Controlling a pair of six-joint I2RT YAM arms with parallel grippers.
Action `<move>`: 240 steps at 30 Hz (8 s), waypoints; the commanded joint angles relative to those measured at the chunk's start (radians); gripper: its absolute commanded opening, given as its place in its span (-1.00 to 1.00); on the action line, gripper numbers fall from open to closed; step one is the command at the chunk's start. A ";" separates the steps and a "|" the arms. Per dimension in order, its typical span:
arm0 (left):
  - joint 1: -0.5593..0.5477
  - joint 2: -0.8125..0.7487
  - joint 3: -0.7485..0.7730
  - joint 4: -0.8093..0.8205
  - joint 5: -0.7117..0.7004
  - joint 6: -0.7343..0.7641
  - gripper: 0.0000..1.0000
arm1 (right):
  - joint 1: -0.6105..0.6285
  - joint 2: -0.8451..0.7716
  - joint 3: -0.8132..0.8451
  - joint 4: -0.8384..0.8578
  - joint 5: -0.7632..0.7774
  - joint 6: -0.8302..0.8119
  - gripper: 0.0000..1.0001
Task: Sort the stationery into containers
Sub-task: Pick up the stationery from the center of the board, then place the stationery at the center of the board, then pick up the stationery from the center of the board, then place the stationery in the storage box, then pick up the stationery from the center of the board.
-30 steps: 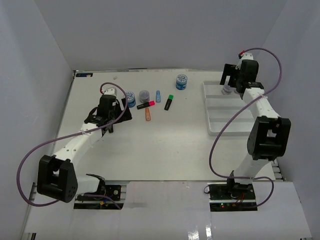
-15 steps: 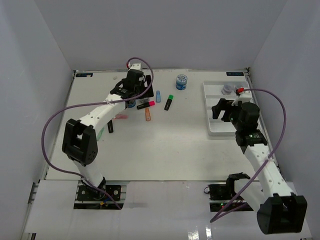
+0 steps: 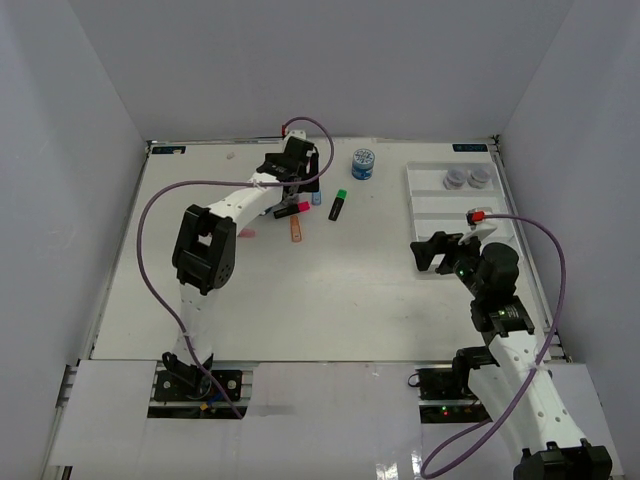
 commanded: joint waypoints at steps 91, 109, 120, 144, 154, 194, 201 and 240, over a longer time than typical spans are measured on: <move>0.104 -0.874 -0.781 0.049 0.170 -0.109 0.96 | 0.506 0.740 0.399 -0.122 0.337 -0.049 0.84; 0.156 -1.093 -1.018 0.122 0.081 -0.055 0.96 | 0.577 1.136 0.661 -0.171 0.417 -0.041 0.96; 0.156 -1.084 -1.011 0.118 0.092 -0.051 0.96 | 0.580 1.114 0.724 -0.220 0.530 -0.096 0.00; 0.156 -1.063 -1.013 0.115 0.112 -0.049 0.96 | 0.011 1.460 1.309 -0.254 0.454 -0.176 -0.01; 0.156 -1.047 -1.008 0.110 0.122 -0.046 0.96 | -0.046 1.591 1.372 -0.191 0.401 -0.202 -0.01; 0.158 -1.015 -1.005 0.111 0.155 -0.040 0.96 | 0.144 1.532 1.292 0.142 0.038 -0.457 0.80; 0.158 -1.011 -1.007 0.111 0.156 -0.038 0.96 | 0.167 1.652 1.391 0.143 0.046 -0.452 0.80; 0.158 -1.049 -1.010 0.110 0.173 -0.035 0.96 | 0.167 1.459 1.271 0.122 0.226 -0.402 -0.30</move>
